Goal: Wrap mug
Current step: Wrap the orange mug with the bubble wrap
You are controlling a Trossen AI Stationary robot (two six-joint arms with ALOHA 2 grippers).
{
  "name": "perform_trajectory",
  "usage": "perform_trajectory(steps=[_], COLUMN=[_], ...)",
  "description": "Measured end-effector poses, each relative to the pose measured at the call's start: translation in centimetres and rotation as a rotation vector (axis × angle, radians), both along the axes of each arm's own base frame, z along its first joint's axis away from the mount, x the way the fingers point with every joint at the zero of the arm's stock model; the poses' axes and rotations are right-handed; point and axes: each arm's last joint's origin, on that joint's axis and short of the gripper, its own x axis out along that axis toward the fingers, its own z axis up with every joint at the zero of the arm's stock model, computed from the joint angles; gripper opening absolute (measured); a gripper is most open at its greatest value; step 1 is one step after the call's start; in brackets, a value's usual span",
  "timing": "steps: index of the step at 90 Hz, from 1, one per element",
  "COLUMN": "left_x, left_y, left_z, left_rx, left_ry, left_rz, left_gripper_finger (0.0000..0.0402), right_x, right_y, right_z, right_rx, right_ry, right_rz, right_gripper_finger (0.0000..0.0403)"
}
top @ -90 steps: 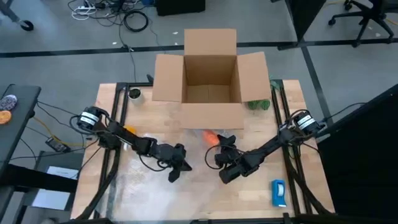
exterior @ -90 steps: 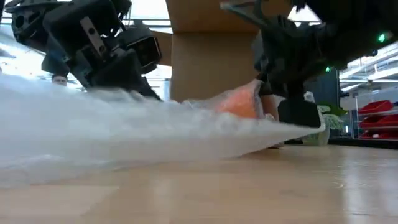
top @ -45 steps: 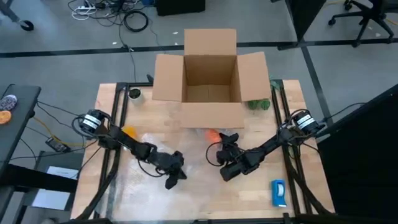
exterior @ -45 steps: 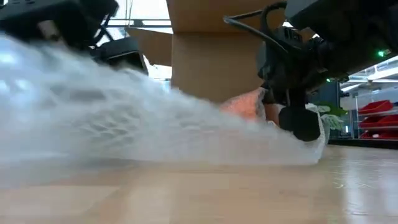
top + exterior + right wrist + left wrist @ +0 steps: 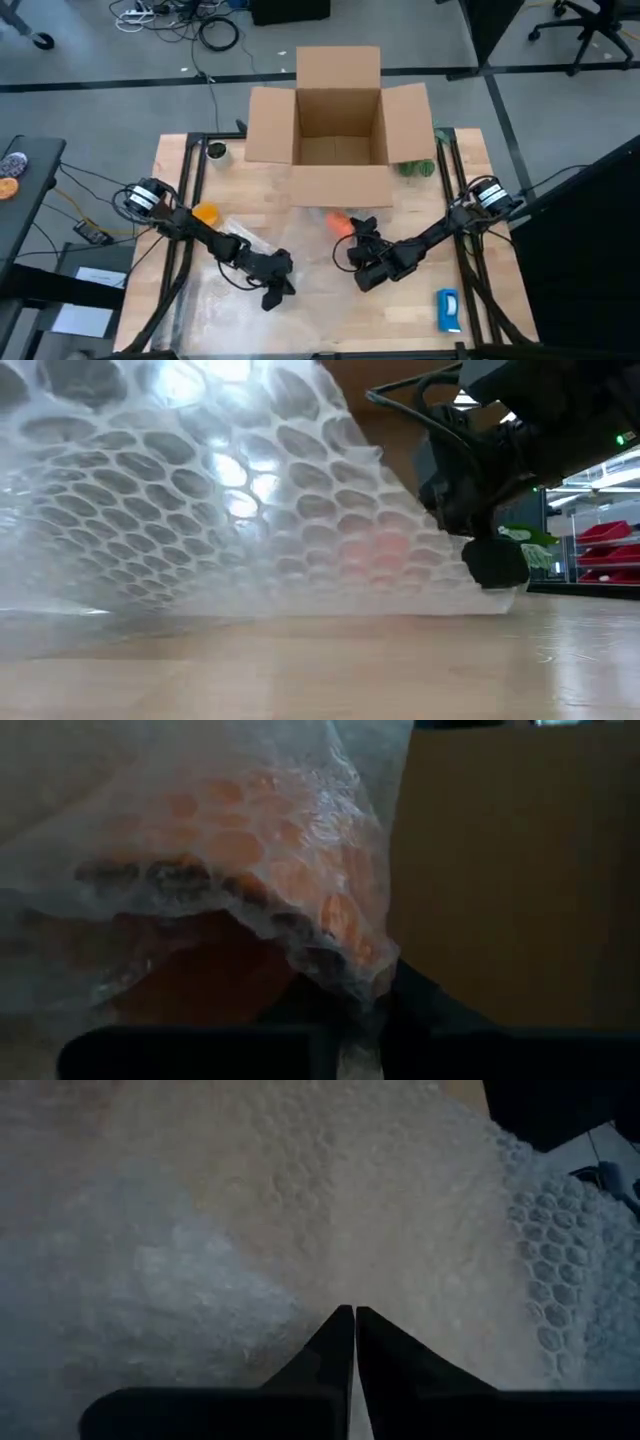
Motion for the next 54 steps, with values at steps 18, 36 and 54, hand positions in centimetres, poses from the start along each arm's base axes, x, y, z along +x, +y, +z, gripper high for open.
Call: perform_trajectory(steps=[18, 36, 54], left_x=[0.0, 0.0, 0.0], left_y=[0.0, 0.0, 0.0], left_z=[0.0, 0.0, 0.0], left_rx=[-0.002, 0.003, 0.006], left_ry=[-0.008, -0.012, -0.014], left_rz=[0.001, -0.001, 0.003], left_gripper_finger=[0.0000, 0.0000, 0.0000], right_x=[-0.1, -0.1, -0.3], right_y=[-0.1, 0.8, 2.6], right_z=[-0.2, 0.1, 1.5], right_rx=[-0.007, 0.072, 0.167], right_ry=[0.019, 0.002, -0.018], right_rz=[0.005, 0.043, 0.128], right_gripper_finger=[0.0085, 0.0141, 0.0182])
